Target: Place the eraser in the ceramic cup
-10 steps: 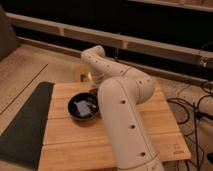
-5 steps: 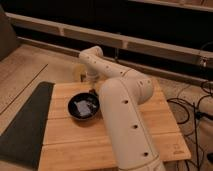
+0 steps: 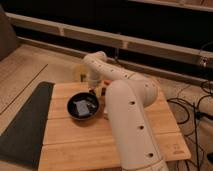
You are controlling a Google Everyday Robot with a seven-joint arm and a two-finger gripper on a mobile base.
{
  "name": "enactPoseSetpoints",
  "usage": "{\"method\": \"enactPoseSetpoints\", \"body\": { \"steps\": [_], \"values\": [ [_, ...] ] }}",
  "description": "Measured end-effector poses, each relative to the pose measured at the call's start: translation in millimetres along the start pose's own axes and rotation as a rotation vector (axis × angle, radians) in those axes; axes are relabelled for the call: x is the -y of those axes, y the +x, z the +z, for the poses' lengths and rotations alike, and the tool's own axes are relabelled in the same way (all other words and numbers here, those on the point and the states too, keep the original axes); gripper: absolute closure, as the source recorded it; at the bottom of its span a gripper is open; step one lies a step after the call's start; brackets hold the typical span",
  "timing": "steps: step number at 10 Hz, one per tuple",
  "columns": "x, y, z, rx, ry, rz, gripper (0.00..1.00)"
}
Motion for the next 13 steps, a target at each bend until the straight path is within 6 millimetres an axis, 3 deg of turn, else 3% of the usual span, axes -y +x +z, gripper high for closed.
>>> {"method": "enactPoseSetpoints", "body": {
  "steps": [6,11,13],
  "values": [
    [-1.7,0.1,26.2,0.055,-0.014,-0.055,0.36],
    [-3.8,7.2,27.3,0.053,-0.010,-0.056,0.84],
    [-6.4,9.2,22.4,0.043,-0.014,-0.046,0.98]
  ]
}}
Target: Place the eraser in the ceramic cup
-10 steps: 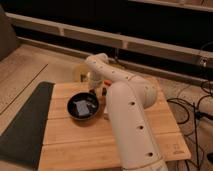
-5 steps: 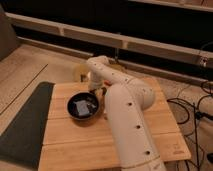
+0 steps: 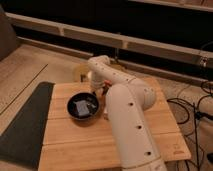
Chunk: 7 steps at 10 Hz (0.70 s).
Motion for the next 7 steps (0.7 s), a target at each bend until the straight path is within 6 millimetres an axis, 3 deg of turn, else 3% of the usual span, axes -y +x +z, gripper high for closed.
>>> {"method": "enactPoseSetpoints", "body": {
  "steps": [4,7],
  "values": [
    [-29.5,-8.2,-25.1,-0.043,-0.152,0.050,1.00],
    [-24.0,-21.2,-70.9,-0.132,-0.218,0.093,1.00]
  ]
}}
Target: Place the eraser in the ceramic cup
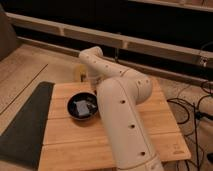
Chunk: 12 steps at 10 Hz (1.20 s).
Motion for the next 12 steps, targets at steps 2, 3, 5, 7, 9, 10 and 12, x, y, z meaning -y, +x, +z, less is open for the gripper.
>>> {"method": "enactPoseSetpoints", "body": {
  "steps": [2,3,5,7,9,10,12],
  "values": [
    [12.5,-9.4,-39.9,-0.037,0.031,0.004,1.00],
    [20.8,-16.8,-58.9,-0.051,0.053,-0.009,1.00],
    [38.7,-28.8,-94.8,-0.090,0.099,-0.066,1.00],
    [49.0,-31.4,-108.4,-0.105,0.118,-0.097,1.00],
    [48.5,-30.2,-108.6,-0.105,0.118,-0.095,1.00],
    [48.3,-30.3,-107.6,-0.105,0.116,-0.096,1.00],
    [47.3,-16.7,-113.2,-0.133,0.126,-0.081,1.00]
  ]
}}
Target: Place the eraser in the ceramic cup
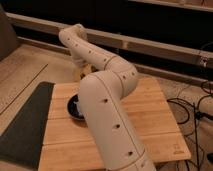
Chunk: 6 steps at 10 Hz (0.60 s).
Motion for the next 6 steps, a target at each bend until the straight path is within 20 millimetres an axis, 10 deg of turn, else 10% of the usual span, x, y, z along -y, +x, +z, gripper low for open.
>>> {"method": "enactPoseSetpoints", "body": {
  "steps": [6],
  "values": [
    [14.4,48.9,8.2,-0.146,-0.034,-0.175,1.00]
  ]
}}
